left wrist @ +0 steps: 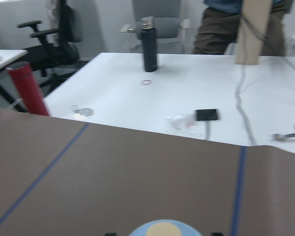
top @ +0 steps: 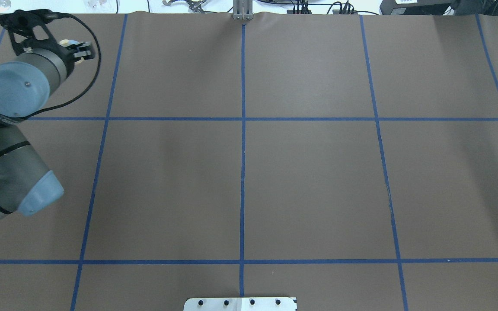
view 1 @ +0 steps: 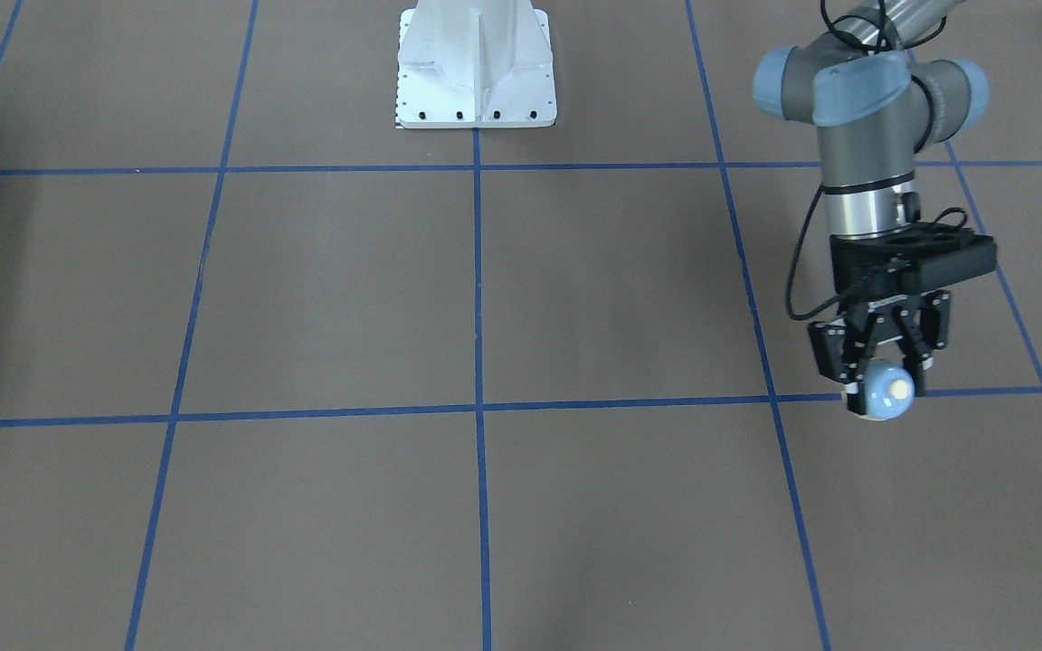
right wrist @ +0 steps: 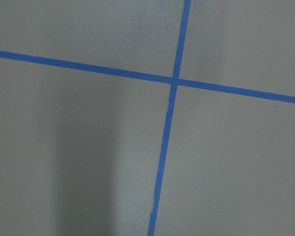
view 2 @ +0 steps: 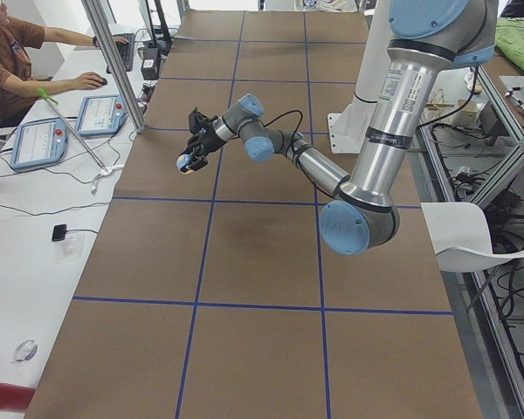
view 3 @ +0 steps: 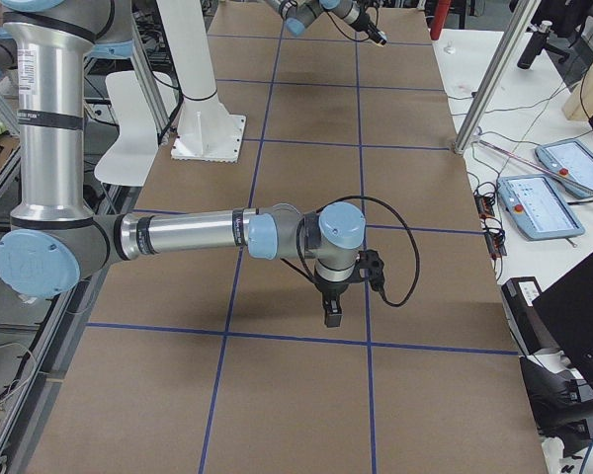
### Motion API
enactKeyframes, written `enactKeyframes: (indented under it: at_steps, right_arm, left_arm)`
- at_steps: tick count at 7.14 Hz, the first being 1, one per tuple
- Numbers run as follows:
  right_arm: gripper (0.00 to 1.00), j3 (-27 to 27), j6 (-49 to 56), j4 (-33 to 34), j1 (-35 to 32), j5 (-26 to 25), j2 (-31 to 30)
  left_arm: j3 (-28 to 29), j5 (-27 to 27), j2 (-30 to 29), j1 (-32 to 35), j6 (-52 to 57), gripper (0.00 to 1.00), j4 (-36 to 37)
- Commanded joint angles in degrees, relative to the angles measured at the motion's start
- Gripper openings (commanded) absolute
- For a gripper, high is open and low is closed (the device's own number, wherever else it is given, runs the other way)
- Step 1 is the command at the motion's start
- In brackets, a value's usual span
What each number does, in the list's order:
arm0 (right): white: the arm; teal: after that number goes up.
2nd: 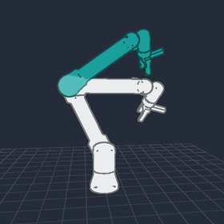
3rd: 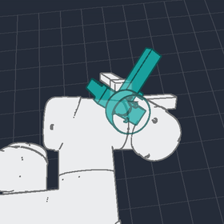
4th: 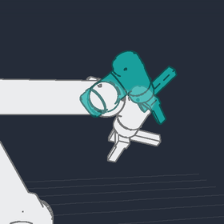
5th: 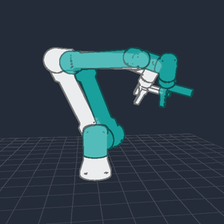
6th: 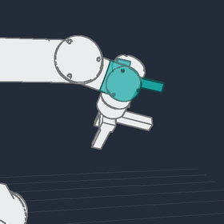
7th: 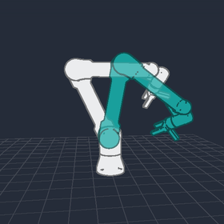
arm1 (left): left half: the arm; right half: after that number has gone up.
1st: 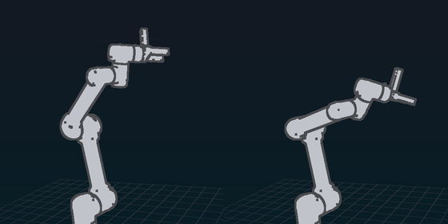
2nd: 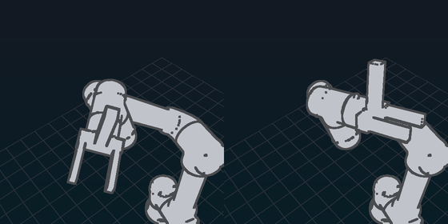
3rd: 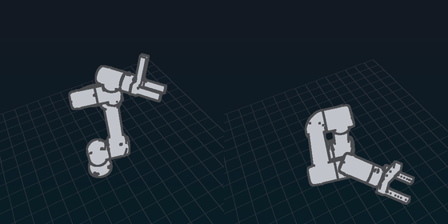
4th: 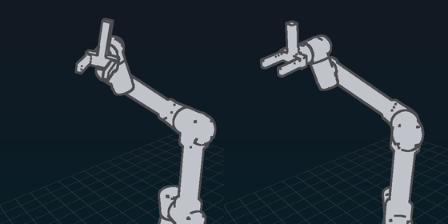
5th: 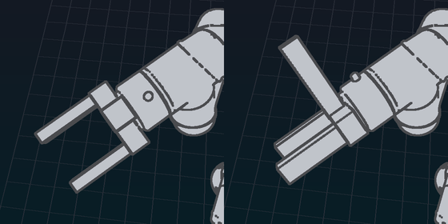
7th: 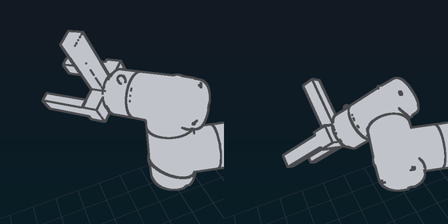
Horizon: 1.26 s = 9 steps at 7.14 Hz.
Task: Place and press bell with both arms
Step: 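Carry the bell with the left gripper toward the table center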
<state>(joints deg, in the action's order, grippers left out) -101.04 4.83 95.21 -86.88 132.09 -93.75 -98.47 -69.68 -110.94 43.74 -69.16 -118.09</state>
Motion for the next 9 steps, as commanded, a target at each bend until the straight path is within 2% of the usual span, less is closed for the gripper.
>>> enactKeyframes:
  at_steps: [1,3,4,9]
  right_arm:
    - [1.00,-0.2,0.0,0.0,0.7,-0.1,0.2]
    - [1.00,-0.2,0.0,-0.1,1.1,-0.2,0.3]
    - [1.00,-0.2,0.0,-0.1,1.3,-0.2,0.3]
    - [1.00,-0.1,0.0,0.0,1.6,-0.1,0.3]
  left_arm:
    - [11.1,0.2,-12.3,-5.3,6.1,0.00,-11.4]
    - [23.0,3.0,-18.8,-9.4,10.6,0.00,-20.8]
    - [26.6,3.1,-21.1,-11.5,11.8,0.00,-22.7]
    - [38.9,4.7,-28.9,-17.0,13.8,0.00,-25.9]
